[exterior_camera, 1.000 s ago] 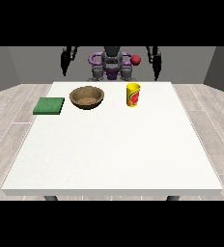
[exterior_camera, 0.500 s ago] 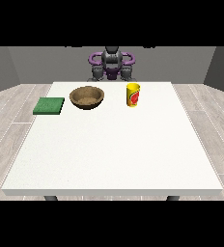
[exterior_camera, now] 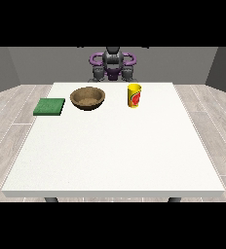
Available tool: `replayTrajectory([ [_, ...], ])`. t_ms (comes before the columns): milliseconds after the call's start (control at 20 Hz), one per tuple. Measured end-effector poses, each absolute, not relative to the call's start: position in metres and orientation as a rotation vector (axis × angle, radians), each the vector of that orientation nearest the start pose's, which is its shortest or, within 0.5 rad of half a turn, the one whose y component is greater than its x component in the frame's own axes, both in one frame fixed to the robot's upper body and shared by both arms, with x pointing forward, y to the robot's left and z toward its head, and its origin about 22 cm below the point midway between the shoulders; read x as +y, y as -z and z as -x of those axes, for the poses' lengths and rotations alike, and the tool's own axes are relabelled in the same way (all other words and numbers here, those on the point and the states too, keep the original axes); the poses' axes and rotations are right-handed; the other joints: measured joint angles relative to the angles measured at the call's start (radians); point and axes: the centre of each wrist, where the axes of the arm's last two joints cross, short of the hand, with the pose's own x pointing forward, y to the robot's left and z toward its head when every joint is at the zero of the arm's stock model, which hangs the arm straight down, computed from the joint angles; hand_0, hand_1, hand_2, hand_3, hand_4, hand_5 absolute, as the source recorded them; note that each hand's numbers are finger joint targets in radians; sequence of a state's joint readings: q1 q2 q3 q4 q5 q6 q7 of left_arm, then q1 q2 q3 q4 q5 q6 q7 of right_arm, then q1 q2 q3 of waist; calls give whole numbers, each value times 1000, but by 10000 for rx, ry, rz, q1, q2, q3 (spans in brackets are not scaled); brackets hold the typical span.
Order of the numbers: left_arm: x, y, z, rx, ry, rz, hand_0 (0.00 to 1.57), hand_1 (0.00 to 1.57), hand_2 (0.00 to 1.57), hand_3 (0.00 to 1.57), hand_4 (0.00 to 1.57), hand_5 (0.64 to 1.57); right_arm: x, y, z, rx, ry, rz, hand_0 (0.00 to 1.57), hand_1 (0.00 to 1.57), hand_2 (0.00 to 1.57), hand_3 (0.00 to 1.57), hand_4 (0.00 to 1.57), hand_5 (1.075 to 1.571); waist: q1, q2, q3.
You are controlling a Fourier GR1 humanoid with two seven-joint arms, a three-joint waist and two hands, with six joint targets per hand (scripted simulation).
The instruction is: Pick the cup and pour the ball into the bowl, then pick the bowl and place it on the pad
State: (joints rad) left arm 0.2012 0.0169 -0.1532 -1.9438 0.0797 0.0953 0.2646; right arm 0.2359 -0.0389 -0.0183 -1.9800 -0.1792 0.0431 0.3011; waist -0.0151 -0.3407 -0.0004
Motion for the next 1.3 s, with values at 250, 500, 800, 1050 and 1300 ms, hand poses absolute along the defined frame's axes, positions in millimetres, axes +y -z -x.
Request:
replayTrajectory([
  [250, 196, -46, -200, -16289, -642, 622, 0, 0, 0, 0, 0, 1527, -263, -47, -184, -15954, 1147, -884, 0, 0, 0, 0, 395, 1571, -122, 1466, 3],
  [500, 192, -24, -215, -17667, -446, 118, 0, 0, 0, 0, 0, 1502, -275, -36, -195, -17141, 841, -1119, 0, 0, 0, 0, 351, 1571, -374, 2922, 3],
  [800, 180, -2, -232, -18583, -22, -401, 0, 0, 0, 0, 0, 1497, -298, -19, -206, -17746, 661, -1199, 0, 0, 0, 0, 294, 1571, -496, 3841, 3],
  [1050, 187, 7, -262, -19035, -76, -1087, 0, 0, 0, 0, 0, 1476, -313, -15, -213, -18104, 344, -1344, 0, 0, 0, 0, 266, 1569, -762, 4249, 4],
  [1300, 197, 24, -279, -19093, 22, -1528, 0, 0, 0, 0, 0, 1454, -330, -2, -218, -18345, 354, -1195, 0, 0, 0, 0, 249, 1571, -731, 4484, 2],
])
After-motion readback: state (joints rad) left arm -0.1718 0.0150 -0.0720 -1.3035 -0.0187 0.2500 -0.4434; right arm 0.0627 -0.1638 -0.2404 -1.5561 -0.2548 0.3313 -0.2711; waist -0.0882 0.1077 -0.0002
